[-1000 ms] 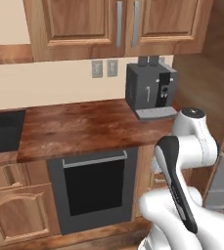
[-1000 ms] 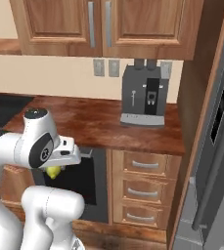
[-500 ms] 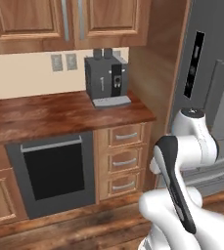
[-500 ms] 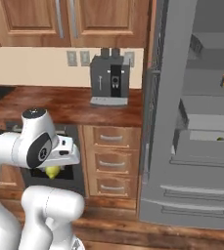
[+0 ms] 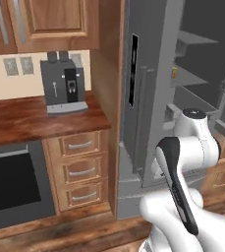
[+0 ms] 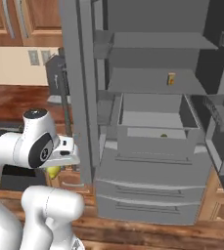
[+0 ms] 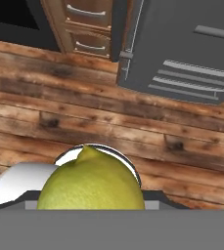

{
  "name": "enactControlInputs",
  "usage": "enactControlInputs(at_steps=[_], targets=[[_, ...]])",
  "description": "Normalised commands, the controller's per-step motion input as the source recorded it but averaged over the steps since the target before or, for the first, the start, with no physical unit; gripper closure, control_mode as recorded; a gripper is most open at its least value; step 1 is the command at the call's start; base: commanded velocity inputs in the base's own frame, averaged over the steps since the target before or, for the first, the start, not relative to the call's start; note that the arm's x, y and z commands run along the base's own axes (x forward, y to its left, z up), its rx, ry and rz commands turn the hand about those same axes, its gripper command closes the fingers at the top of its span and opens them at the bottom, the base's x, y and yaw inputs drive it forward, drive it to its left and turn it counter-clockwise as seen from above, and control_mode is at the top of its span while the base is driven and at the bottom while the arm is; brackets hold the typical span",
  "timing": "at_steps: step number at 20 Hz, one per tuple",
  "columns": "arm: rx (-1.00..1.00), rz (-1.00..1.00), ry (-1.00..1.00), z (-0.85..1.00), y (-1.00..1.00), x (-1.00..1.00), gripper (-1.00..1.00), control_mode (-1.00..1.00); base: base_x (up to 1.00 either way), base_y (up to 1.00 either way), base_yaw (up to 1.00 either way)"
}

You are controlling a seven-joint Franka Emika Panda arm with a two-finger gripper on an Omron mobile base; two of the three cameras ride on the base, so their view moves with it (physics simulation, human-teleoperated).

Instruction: Place the lemon and cucumber inside the fridge drawer. Close the drawer after placing the vegetables.

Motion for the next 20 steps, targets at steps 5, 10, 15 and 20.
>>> enactControlInputs(at_steps=[5, 10, 15, 20], targets=[[0.0, 0.0, 0.0, 0.0, 0.0, 0.0, 1.0, 1.0, -0.01, -1.0, 0.0], [0.0, 0.0, 0.0, 0.0, 0.0, 0.0, 1.0, 1.0, 0.13, -0.89, 0.06], [0.0, 0.0, 0.0, 0.0, 0.0, 0.0, 1.0, 1.0, 0.51, -0.44, 0.21], [0.0, 0.0, 0.0, 0.0, 0.0, 0.0, 1.0, 1.0, 0.66, -0.23, 0.25]])
